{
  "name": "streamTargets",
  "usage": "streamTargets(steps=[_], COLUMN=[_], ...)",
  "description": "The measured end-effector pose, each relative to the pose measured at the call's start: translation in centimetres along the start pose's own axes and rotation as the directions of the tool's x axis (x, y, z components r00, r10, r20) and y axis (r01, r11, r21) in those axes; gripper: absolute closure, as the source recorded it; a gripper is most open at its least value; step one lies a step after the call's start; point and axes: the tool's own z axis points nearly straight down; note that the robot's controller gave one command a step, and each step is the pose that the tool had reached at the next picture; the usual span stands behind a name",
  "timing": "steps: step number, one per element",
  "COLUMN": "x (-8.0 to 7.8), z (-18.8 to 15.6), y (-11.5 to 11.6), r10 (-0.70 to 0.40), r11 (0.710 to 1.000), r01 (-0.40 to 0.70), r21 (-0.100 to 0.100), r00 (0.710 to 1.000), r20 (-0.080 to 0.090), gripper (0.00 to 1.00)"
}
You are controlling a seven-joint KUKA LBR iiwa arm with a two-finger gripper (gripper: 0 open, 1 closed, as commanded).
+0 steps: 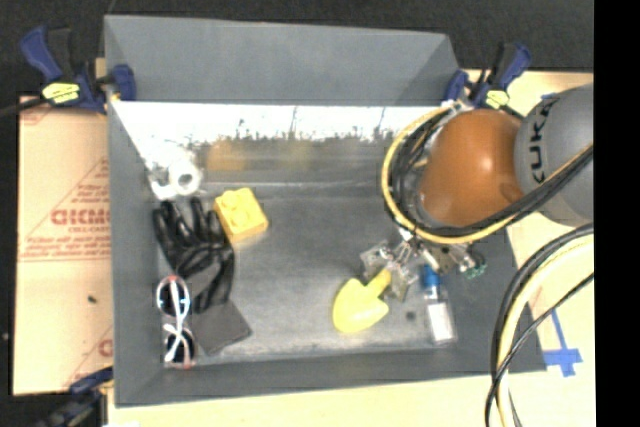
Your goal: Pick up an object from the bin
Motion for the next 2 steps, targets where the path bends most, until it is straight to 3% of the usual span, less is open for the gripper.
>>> streamTargets(steps=[2], x=[-0.1], z=[-4.3], y=[0.0], r10=[0.002], r11=[1.000], r01=[-0.002], r21=[0.002], r00=[1.000], r20=[0.003], gripper=[1.00])
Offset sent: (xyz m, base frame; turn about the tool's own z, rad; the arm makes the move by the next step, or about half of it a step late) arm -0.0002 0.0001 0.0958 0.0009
